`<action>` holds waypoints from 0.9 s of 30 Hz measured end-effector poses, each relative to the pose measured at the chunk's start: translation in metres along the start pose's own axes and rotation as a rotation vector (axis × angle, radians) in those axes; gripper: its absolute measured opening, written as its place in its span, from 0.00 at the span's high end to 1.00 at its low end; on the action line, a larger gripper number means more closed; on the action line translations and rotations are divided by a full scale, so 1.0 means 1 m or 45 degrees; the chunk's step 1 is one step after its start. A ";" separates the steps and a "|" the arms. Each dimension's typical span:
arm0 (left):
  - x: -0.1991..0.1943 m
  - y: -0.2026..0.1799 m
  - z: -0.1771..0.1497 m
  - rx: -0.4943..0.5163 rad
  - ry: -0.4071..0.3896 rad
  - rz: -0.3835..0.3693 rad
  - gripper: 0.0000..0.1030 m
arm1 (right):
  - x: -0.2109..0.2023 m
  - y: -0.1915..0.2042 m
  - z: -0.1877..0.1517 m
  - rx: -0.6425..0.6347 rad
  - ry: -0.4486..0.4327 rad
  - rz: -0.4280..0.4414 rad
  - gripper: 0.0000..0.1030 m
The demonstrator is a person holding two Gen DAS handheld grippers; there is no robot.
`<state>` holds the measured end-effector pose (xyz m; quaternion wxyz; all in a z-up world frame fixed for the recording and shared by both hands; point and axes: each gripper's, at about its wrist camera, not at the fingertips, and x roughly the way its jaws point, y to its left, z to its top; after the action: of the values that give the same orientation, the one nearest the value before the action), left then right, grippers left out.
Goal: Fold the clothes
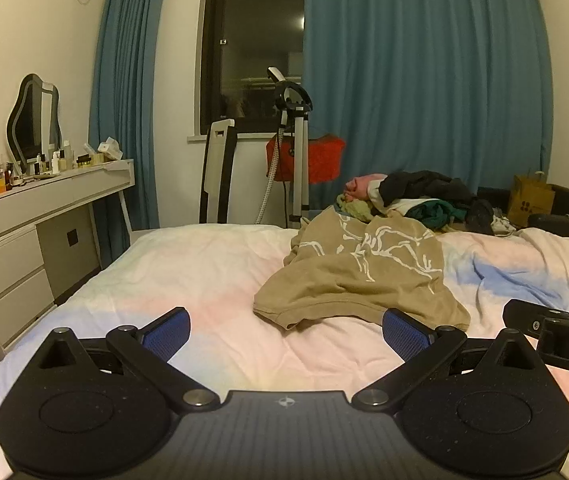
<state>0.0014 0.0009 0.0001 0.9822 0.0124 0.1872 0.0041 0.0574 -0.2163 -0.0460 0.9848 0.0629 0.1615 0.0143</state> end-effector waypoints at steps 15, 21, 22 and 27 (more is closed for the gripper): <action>-0.009 -0.002 0.000 0.009 -0.043 -0.001 0.00 | 0.002 0.003 -0.002 -0.018 0.001 -0.007 0.06; -0.010 0.001 0.001 -0.001 -0.035 0.005 0.00 | 0.002 0.003 -0.003 -0.014 0.002 -0.009 0.06; -0.008 0.002 0.001 -0.004 -0.033 0.005 0.00 | 0.002 0.003 -0.003 -0.013 0.001 -0.009 0.06; -0.008 0.004 0.002 -0.019 -0.026 0.011 0.00 | 0.002 0.002 -0.002 -0.004 -0.002 -0.010 0.06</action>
<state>-0.0052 0.0051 0.0045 0.9842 0.0060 0.1769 0.0094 0.0584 -0.2143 -0.0482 0.9850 0.0608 0.1609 0.0106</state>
